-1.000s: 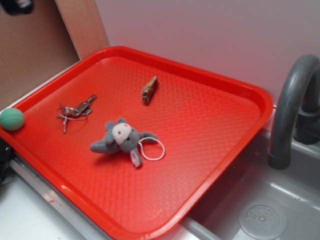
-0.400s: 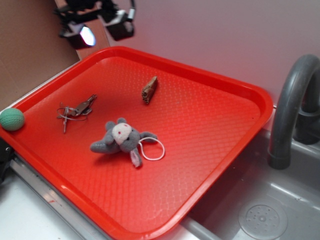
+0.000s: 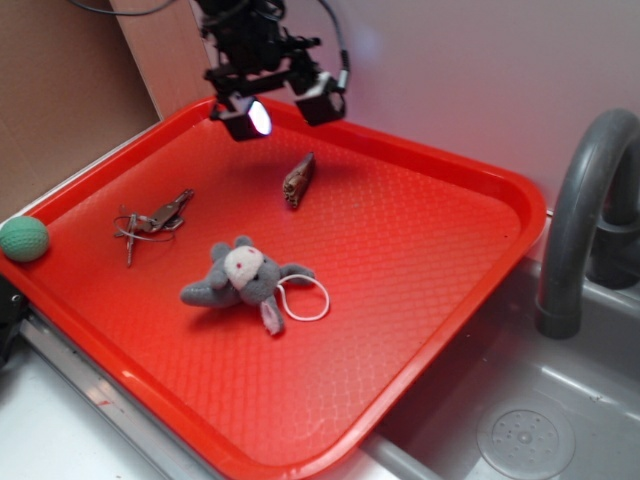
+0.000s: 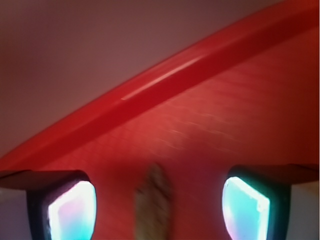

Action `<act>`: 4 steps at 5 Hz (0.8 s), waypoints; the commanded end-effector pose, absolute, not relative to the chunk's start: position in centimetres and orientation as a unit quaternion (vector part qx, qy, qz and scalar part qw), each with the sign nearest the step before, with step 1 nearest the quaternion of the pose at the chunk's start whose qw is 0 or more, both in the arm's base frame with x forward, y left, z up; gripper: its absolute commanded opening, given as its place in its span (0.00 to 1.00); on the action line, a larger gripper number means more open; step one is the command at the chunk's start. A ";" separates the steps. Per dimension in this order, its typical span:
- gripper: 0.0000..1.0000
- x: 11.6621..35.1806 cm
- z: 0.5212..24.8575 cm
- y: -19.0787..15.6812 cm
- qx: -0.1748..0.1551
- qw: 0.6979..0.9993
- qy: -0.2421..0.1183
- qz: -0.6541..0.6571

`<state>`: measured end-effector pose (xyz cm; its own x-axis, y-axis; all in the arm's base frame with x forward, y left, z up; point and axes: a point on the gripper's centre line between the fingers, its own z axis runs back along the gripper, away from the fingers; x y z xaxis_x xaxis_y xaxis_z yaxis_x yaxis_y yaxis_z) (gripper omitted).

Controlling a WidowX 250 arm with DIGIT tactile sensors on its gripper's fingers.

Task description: Grab the wood chip.

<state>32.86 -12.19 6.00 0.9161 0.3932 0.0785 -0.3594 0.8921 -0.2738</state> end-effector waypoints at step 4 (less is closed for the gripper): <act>0.00 32.3 4.9 -15.0 -0.118 0.981 -0.056 0.142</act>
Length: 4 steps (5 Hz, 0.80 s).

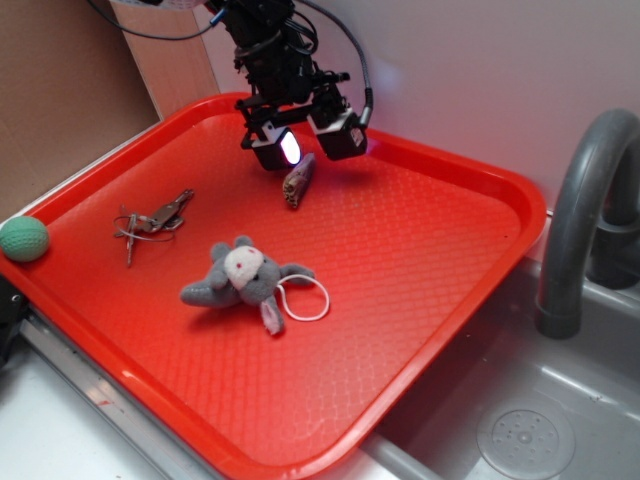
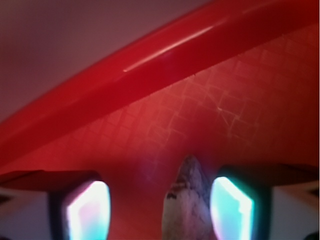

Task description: Grab the wood chip.

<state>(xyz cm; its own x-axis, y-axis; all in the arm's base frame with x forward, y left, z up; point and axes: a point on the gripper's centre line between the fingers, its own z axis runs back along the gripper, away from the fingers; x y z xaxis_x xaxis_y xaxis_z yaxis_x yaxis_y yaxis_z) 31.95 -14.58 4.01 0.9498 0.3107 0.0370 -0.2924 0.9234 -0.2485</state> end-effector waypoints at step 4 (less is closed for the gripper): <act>0.00 28.7 16.9 -12.2 -0.026 0.974 -0.172 0.146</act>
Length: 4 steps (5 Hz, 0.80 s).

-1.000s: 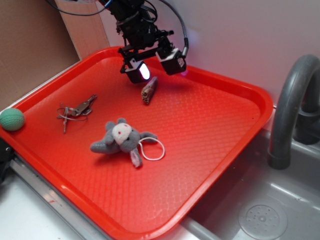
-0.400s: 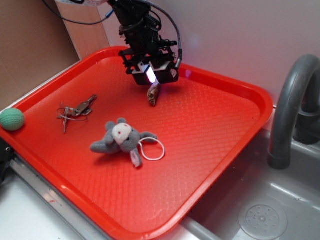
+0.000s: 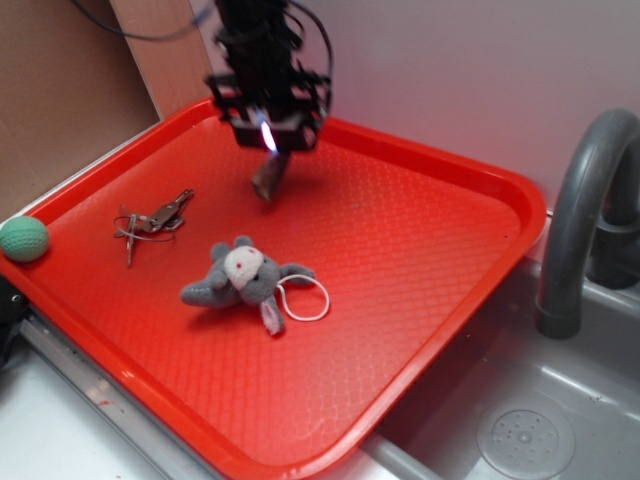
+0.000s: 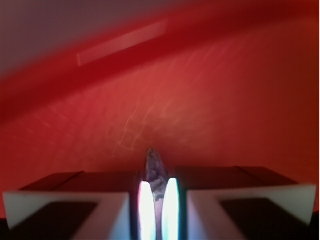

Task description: Grab the wood chip.

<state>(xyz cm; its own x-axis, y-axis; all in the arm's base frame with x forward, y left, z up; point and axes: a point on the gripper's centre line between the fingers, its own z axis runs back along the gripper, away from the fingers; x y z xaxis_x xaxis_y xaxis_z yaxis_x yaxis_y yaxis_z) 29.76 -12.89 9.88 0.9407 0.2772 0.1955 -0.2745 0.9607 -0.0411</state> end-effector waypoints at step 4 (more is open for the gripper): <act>0.00 29.1 23.4 -6.0 -0.070 0.976 -0.158 0.130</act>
